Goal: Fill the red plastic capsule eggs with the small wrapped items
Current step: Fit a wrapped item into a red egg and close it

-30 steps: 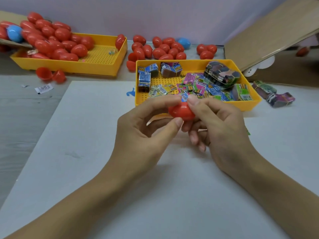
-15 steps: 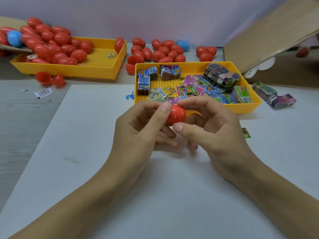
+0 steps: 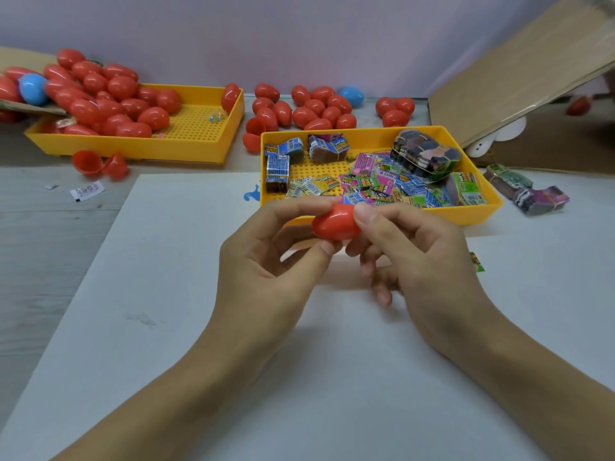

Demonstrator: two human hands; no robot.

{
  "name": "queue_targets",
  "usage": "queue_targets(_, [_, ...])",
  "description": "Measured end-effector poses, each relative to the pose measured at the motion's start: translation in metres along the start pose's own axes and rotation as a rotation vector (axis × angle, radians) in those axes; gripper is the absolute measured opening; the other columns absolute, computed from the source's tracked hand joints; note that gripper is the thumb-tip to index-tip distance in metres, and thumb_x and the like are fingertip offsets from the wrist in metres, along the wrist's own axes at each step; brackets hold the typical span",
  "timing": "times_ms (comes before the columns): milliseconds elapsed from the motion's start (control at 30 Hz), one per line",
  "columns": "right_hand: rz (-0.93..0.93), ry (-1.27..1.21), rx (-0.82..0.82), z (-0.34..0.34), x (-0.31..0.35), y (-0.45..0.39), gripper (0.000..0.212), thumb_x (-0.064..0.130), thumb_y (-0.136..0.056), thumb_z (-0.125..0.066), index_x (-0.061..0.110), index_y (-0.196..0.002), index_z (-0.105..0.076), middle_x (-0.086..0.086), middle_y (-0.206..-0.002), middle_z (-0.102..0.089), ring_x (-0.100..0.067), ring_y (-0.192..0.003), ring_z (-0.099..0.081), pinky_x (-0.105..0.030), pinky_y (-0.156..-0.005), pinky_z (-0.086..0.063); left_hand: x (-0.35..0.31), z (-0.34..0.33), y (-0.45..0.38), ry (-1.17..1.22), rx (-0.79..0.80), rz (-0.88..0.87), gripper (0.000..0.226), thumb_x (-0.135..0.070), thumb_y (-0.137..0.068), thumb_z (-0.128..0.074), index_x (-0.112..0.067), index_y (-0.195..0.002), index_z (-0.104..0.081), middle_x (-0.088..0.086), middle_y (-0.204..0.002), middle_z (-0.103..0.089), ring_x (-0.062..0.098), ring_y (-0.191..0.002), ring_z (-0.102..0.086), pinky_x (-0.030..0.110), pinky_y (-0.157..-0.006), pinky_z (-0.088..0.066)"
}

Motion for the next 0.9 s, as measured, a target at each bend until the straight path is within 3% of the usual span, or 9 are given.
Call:
queue_targets(100, [0.02,-0.011,0.023,-0.001,0.002,0.001,0.011,0.024,-0.083,-0.07,0.015,-0.088,-0.074,-0.005,-0.071,-0.07,-0.014,-0.055,-0.059,-0.022,-0.04,-0.042,0.004,0.003,0.001,0.063,-0.021,0.032,0.024,-0.002,-0.08,-0.068,-0.015,-0.1,-0.069,0.001,-0.109,-0.074,0.024,-0.097,-0.073,0.035,-0.086,-0.058])
queue_targets(233, [0.061,0.001,0.055,-0.003,0.005,0.002,0.019,0.018,-0.082,-0.07,0.017,-0.1,-0.074,-0.002,-0.079,-0.073,-0.013,-0.063,-0.064,-0.025,-0.044,-0.047,0.013,0.01,0.0,0.127,-0.102,0.148,0.011,-0.023,-0.085,-0.066,-0.02,-0.093,-0.073,0.008,-0.087,-0.073,0.024,-0.078,-0.074,0.032,-0.071,-0.059])
queue_targets(333, [0.082,0.027,0.055,-0.003,0.007,0.003,0.028,0.015,-0.08,-0.072,0.018,-0.107,-0.073,-0.001,-0.088,-0.075,-0.012,-0.067,-0.065,-0.026,-0.045,-0.049,0.017,0.008,0.0,0.093,-0.111,0.207,0.021,-0.034,-0.092,-0.059,-0.018,-0.091,-0.073,0.011,-0.071,-0.065,0.021,-0.059,-0.067,0.034,-0.057,-0.056])
queue_targets(400, [0.093,0.036,0.06,-0.004,0.007,0.003,0.03,0.014,-0.079,-0.073,0.02,-0.108,-0.074,-0.001,-0.09,-0.075,-0.012,-0.069,-0.064,-0.027,-0.046,-0.05,0.016,0.008,0.0,0.082,-0.116,0.206,0.022,-0.036,-0.091,-0.061,-0.017,-0.093,-0.073,0.01,-0.069,-0.065,0.021,-0.056,-0.066,0.033,-0.055,-0.056])
queue_targets(567, [0.08,-0.015,0.061,-0.003,0.007,0.002,0.031,0.009,-0.08,-0.067,0.021,-0.107,-0.076,-0.002,-0.079,-0.073,-0.012,-0.066,-0.064,-0.027,-0.047,-0.05,0.008,0.007,0.0,0.092,-0.103,0.124,0.014,-0.023,-0.087,-0.067,-0.018,-0.099,-0.073,0.01,-0.085,-0.072,0.024,-0.069,-0.073,0.033,-0.065,-0.061])
queue_targets(767, [0.051,0.009,-0.034,0.006,0.007,0.001,0.016,0.028,-0.086,-0.067,0.017,-0.085,-0.078,-0.002,-0.072,-0.067,-0.016,-0.058,-0.058,-0.025,-0.039,-0.043,0.0,0.003,0.001,0.072,-0.068,0.036,0.02,-0.013,-0.084,-0.068,-0.02,-0.102,-0.07,0.004,-0.098,-0.074,0.029,-0.087,-0.074,0.029,-0.074,-0.061])
queue_targets(900, [0.058,-0.009,-0.013,0.004,0.009,0.003,0.013,0.027,-0.083,-0.071,0.016,-0.083,-0.077,-0.001,-0.072,-0.07,-0.014,-0.056,-0.059,-0.022,-0.038,-0.041,0.003,0.007,0.001,0.096,-0.107,0.059,0.028,-0.014,-0.083,-0.069,-0.018,-0.11,-0.062,0.009,-0.102,-0.074,0.028,-0.087,-0.075,0.03,-0.077,-0.06])
Point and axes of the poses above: each hand's wrist, its own y-axis away from the middle knuckle, its own z-axis out of the back of the hand, x = y × z, the point moved 9 cm from there along -y, towards the middle knuckle
